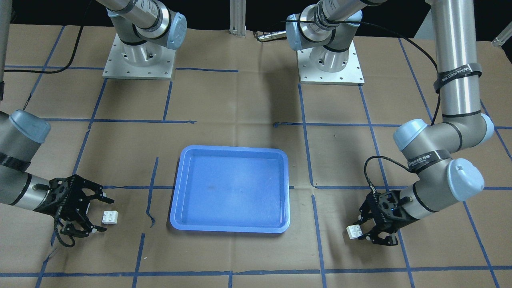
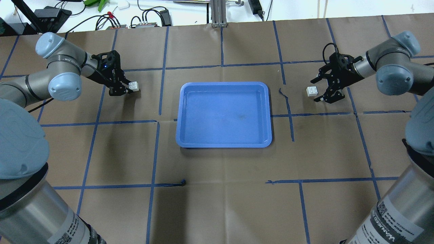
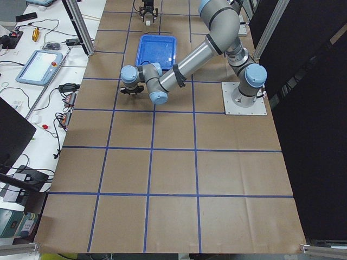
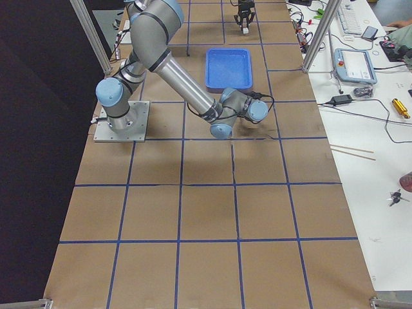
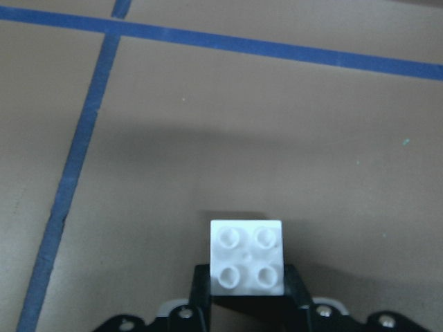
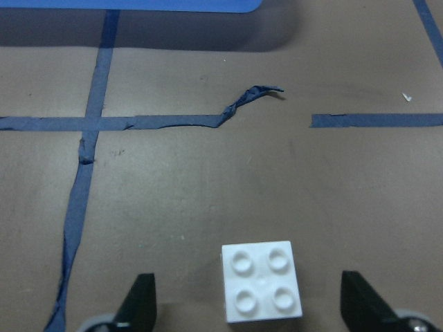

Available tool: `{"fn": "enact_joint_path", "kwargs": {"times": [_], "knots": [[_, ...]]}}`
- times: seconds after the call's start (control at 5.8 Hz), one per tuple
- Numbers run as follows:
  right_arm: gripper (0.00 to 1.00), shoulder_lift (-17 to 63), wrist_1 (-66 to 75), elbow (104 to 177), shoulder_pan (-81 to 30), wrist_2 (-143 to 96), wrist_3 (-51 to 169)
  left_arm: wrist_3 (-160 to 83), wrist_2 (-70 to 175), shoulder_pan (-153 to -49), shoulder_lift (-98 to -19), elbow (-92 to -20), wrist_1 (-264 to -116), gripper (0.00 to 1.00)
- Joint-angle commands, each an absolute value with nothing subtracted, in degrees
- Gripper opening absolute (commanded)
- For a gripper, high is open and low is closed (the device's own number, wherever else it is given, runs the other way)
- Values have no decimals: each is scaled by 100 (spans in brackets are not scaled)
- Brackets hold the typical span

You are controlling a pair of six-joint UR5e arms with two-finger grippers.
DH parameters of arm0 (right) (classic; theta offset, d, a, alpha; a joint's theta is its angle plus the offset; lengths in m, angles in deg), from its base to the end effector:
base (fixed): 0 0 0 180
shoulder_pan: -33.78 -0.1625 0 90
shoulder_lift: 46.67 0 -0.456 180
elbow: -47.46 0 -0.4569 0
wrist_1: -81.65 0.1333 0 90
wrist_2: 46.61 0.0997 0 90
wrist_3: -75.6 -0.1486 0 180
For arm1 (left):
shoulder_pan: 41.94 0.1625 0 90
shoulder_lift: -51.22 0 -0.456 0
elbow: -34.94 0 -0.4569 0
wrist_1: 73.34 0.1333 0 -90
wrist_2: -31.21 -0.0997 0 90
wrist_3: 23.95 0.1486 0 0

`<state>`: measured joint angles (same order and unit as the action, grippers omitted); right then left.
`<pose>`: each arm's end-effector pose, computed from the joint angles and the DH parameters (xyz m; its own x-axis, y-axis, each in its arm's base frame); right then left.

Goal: Assemble white blocks and place on blue tray

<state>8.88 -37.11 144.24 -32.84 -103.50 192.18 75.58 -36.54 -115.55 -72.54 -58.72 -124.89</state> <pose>-0.0698 -0.7020 0.0943 -0.0234 -0.9987 0.0455 -0.8191 -0.0069 -0.5736 0.0209 -0.7427 0.1282 -0.1309 0.9881 -0.0804 0.9243 0.0923 -0.3704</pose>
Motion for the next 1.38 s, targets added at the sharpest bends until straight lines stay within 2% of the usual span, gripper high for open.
{"fn": "enact_joint_path", "kwargs": {"times": [0.0, 0.17, 0.34, 0.52, 0.69, 1.03, 1.21], "knots": [[58, 888, -3709, 14423, -3284, -10365, 19206, 7519, -3673, -12407, -6965, -5849, -12841, 2], [53, 888, -3709, 14423, -3284, -10365, 19206, 7432, -3717, -12829, -6824, -5884, -13053, 2], [35, 897, -3709, 14415, -3284, -10365, 19197, 7083, -3726, -13251, -6762, -5902, -12986, 0], [21, 905, -3709, 14406, -3284, -10383, 19206, 6575, -3830, -13664, -6831, -5910, -12863, 0], [13, 949, -3709, 14388, -3284, -10383, 19197, 6126, -3988, -13999, -6875, -5919, -12688, 0], [11, 1063, -3395, 14038, -3284, -10383, 19040, 5711, -4086, -14309, -7033, -6259, -12014, 0], [11, 1438, -3045, 14028, -3293, -10374, 18995, 5691, -4078, -14327, -6947, -6506, -11879, 0]]}}
